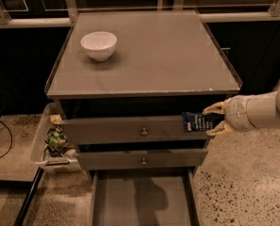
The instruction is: Pick rxbar blueberry from bottom drawer and place on counter
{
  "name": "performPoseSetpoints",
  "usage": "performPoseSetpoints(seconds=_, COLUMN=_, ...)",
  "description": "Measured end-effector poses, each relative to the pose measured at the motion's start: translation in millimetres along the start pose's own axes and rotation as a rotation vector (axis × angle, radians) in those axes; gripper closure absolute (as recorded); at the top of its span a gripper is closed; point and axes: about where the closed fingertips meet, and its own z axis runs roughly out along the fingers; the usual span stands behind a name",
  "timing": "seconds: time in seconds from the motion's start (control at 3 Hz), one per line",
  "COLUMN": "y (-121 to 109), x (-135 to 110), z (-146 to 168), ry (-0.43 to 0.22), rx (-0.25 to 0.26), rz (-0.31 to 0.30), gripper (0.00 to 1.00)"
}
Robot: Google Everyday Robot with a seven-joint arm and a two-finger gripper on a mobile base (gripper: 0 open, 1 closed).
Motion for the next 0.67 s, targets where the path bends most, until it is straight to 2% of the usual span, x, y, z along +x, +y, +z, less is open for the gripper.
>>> performPoseSetpoints(seconds=0.33, y=-13, x=-12, z=-8, ry=-0.053, rx=0.012, rz=-0.032, gripper=1.0)
performPoseSetpoints(seconds=0.67, y=-42, x=-36, z=-23, ry=-0.161, rx=0.024, rz=-0.101, gripper=1.0)
